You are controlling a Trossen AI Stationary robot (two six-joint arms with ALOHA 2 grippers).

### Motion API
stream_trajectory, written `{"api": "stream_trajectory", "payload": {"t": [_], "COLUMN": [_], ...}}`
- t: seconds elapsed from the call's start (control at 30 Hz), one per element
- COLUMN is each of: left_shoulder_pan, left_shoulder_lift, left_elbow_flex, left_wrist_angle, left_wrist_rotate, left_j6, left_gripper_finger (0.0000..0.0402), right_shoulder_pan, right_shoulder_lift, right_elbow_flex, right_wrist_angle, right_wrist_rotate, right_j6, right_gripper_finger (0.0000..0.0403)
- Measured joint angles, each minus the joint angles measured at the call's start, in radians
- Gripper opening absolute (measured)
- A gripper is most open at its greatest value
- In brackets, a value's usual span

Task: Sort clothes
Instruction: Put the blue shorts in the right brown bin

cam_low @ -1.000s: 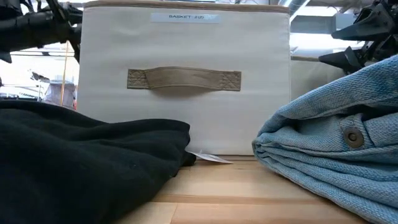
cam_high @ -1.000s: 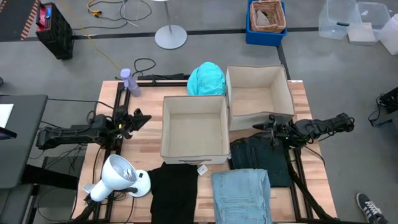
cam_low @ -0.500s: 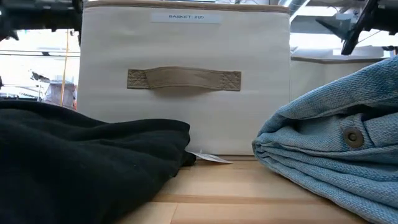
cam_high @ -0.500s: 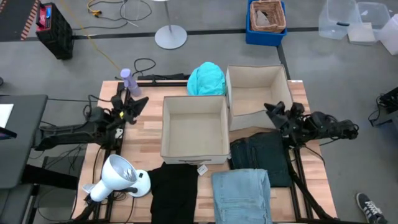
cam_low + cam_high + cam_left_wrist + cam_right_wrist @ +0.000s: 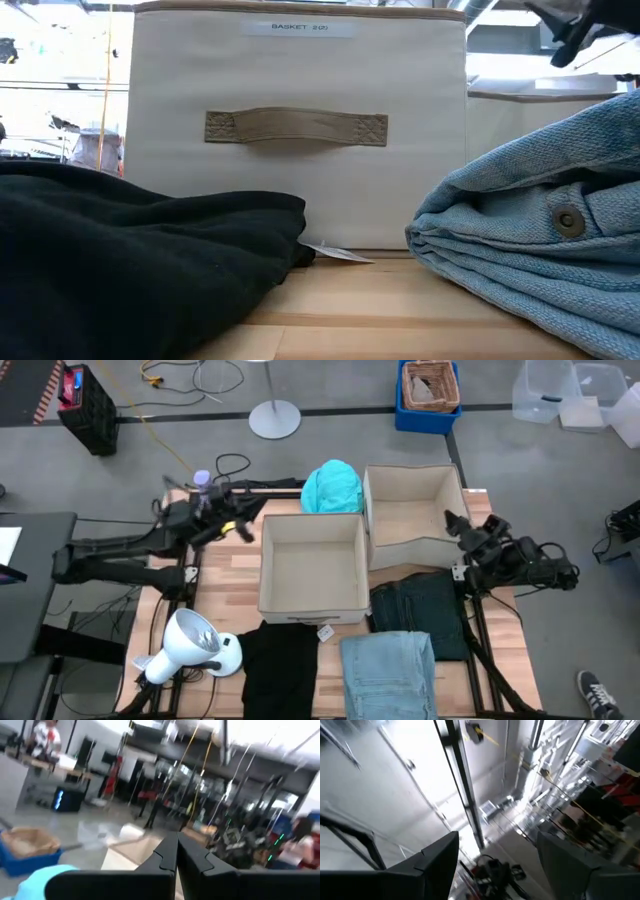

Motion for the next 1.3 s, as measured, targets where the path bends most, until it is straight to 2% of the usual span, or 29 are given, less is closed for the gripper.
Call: {"api": "stream_trajectory", "payload": {"t": [0.43, 0.53, 0.67, 0.87, 1.07, 1.13, 1.3], "left_shoulder_pan": [0.02, 0.059, 0.122, 0.203, 0.257, 0.277, 0.306], "left_shoulder_lift": [0.595, 0.72, 0.865, 1.021, 1.118, 1.143, 1.205], "left_elbow_flex": [0.892, 1.068, 1.245, 1.364, 1.387, 1.387, 1.387], "left_wrist_angle": [-0.654, -0.746, -0.84, -0.873, -0.888, -0.916, -0.984], "left_wrist_rotate": [-0.066, -0.068, -0.057, 0.029, 0.134, 0.17, 0.178], "left_j6": [-0.069, -0.113, -0.178, -0.212, -0.292, -0.329, -0.381], "left_gripper_finger": [0.0002, 0.0018, 0.006, 0.0142, 0.0221, 0.0236, 0.0244], "right_shoulder_pan": [0.001, 0.004, 0.004, 0.004, 0.011, 0.022, 0.04], "right_shoulder_lift": [0.0, 0.0, 0.0, 0.0, 0.0, 0.0, 0.0], "right_elbow_flex": [0.0, 0.012, 0.033, 0.046, 0.046, 0.046, 0.046], "right_wrist_angle": [0.055, 0.053, 0.048, 0.046, 0.009, -0.016, -0.095], "right_wrist_rotate": [-0.006, -0.008, -0.009, -0.009, -0.011, -0.013, -0.013], "right_j6": [0.046, 0.07, 0.059, 0.041, 0.127, 0.137, 0.147], "right_gripper_finger": [0.0285, 0.0285, 0.0285, 0.0285, 0.0285, 0.0285, 0.0285]}}
